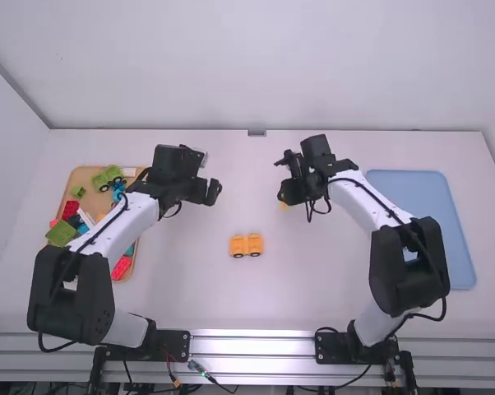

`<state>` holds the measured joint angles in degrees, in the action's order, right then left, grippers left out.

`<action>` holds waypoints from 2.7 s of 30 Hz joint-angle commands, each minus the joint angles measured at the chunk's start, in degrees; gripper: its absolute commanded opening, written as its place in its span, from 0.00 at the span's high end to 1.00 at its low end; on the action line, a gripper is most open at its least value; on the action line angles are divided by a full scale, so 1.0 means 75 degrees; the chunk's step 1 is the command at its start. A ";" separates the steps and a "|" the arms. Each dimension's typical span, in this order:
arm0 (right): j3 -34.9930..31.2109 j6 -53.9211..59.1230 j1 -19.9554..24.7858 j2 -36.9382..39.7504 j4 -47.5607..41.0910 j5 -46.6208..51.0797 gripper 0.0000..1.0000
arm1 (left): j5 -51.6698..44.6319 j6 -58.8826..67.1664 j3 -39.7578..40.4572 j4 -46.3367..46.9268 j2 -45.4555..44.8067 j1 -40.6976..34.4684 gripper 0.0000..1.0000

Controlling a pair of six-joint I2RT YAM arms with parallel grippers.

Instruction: Assemble lego blocks to make yellow taxi

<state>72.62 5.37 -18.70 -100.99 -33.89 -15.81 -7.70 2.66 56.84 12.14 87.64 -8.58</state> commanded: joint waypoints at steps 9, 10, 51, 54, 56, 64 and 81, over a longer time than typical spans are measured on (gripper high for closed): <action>0.0347 0.1670 -0.1075 0.0213 -0.1769 0.2498 1.00 | 0.0172 0.2783 0.0128 -0.0029 -0.0012 0.0516 0.01; 0.0335 0.1781 -0.1137 0.0195 -0.1871 0.2524 1.00 | -0.0131 0.3008 0.0128 -0.0020 -0.0012 0.0600 0.01; -0.0172 0.5257 -0.2072 -0.2279 -0.1690 0.3316 0.01 | -0.3719 0.5400 0.0111 0.0933 -0.0009 0.2127 0.01; 0.0067 0.5260 -0.2139 -0.2270 -0.1807 0.3346 0.01 | -0.3733 0.5400 0.0085 0.0918 -0.0009 0.2087 0.01; 0.0286 0.5260 -0.2142 -0.2264 -0.1862 0.3226 0.01 | -0.3972 0.5622 0.0029 0.0935 -0.0009 0.2092 0.01; 0.0799 0.5263 -0.1562 -0.1332 -0.2110 0.1696 0.01 | -0.6169 0.7510 -0.0968 0.0443 -0.0009 0.2084 0.01; -0.3552 0.5890 0.0181 0.2425 0.2326 -0.1614 0.01 | -0.7458 0.6610 -0.3083 -0.3139 0.0248 0.0612 0.01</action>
<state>48.60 48.82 -18.26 -83.59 -16.36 -23.14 -61.47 53.36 34.79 -11.29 88.88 -3.55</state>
